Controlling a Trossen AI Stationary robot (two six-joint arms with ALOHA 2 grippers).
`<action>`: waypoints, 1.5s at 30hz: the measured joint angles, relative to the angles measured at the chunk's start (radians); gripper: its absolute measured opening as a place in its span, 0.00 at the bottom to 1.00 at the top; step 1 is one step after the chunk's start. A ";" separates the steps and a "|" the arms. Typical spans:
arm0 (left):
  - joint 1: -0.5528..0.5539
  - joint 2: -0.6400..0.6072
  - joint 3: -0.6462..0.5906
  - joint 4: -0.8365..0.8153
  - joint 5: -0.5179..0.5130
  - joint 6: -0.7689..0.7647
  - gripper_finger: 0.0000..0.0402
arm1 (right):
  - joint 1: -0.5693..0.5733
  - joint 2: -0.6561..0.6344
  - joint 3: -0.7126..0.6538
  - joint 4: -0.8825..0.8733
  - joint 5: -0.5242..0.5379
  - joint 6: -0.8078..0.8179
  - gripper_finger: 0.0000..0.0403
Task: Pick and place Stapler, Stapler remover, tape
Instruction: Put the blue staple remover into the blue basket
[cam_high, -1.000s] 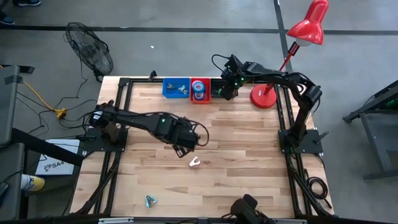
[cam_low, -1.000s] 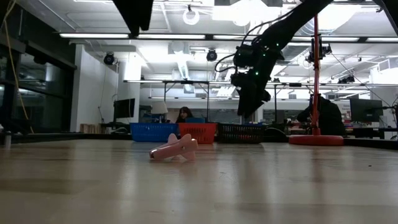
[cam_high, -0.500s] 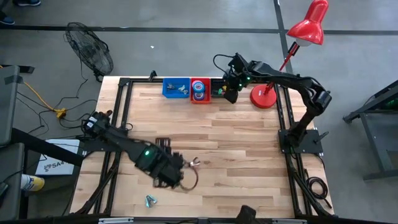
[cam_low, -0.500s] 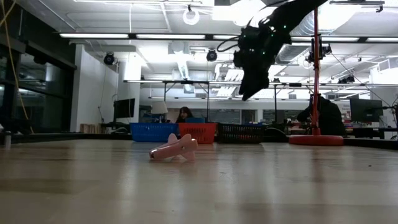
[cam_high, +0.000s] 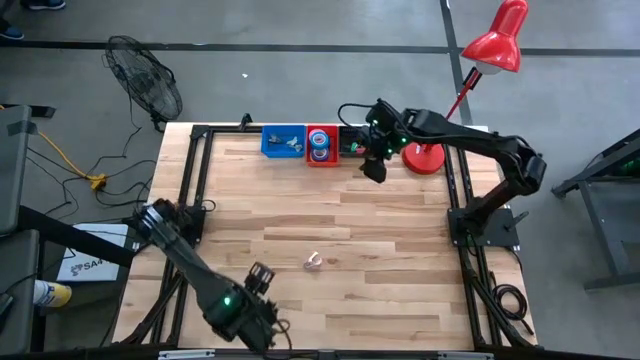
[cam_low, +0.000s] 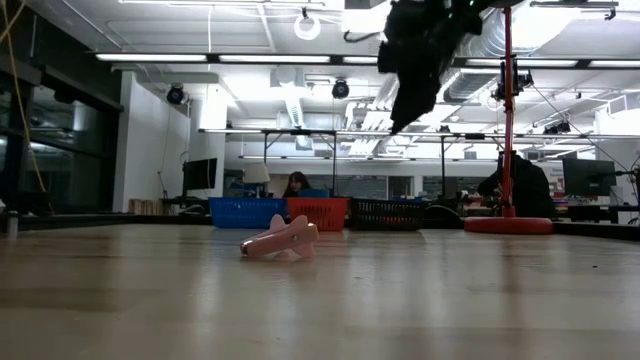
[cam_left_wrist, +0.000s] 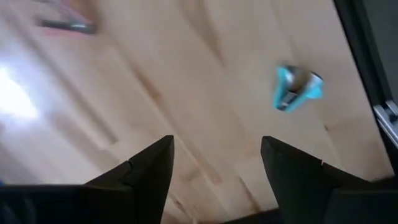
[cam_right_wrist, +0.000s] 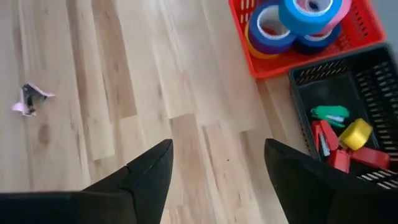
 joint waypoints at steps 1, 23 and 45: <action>-0.009 0.020 0.000 0.000 0.024 0.011 0.60 | 0.012 -0.017 0.000 -0.002 0.014 0.011 0.60; -0.307 0.104 -0.263 0.313 0.050 -0.153 0.66 | 0.451 -0.200 0.000 -0.060 0.211 0.438 0.60; -0.253 -0.222 -0.880 0.833 0.001 -0.026 0.66 | 0.693 -0.199 0.000 -0.060 0.391 0.656 0.60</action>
